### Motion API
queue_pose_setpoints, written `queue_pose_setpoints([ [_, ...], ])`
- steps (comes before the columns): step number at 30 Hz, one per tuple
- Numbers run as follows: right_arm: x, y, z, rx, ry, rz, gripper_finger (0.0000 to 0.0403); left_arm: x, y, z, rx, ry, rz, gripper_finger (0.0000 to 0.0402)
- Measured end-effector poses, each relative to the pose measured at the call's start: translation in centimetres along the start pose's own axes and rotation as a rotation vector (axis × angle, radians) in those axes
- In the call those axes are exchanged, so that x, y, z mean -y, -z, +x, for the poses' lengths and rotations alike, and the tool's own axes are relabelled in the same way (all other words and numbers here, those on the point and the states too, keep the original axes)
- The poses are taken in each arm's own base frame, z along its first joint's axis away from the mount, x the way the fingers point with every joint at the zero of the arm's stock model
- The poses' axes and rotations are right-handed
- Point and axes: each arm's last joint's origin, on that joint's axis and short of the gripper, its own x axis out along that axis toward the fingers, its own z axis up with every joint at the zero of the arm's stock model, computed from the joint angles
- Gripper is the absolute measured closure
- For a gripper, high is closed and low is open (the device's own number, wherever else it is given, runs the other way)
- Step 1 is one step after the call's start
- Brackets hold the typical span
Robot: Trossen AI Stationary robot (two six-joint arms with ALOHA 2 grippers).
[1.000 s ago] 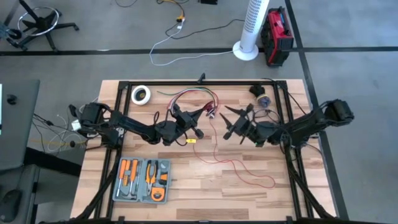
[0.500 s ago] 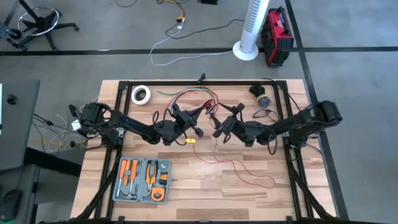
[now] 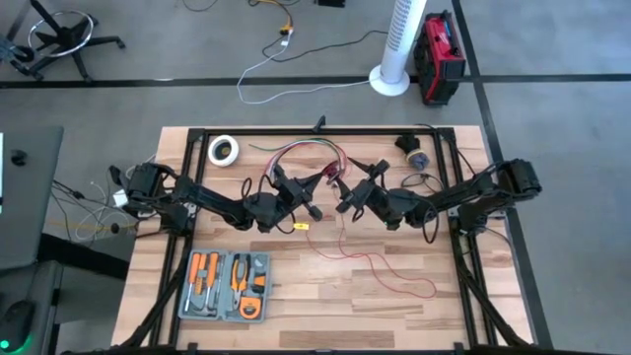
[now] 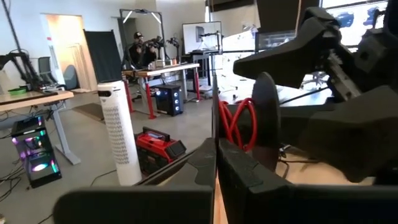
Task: Coil cords
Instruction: Coil the red wire on the black spool
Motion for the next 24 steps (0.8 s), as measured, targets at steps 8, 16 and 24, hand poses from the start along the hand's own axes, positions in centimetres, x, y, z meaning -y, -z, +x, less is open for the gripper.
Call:
queue_pose_setpoints([
  [8, -0.01, 0.16, 0.05, -0.018, 0.019, 0.005, 0.0117, 0.05, -0.01, -0.05, 0.000, -0.001, -0.004, 0.0401],
  [16, -0.04, 0.17, 0.05, -0.016, 0.013, 0.015, 0.0174, 0.03, -0.07, -0.05, 0.004, -0.002, -0.016, 0.0401],
  [24, -0.08, 0.19, 0.05, -0.014, 0.005, 0.008, 0.0291, 0.23, -0.17, -0.12, 0.017, 0.050, -0.042, 0.0401],
])
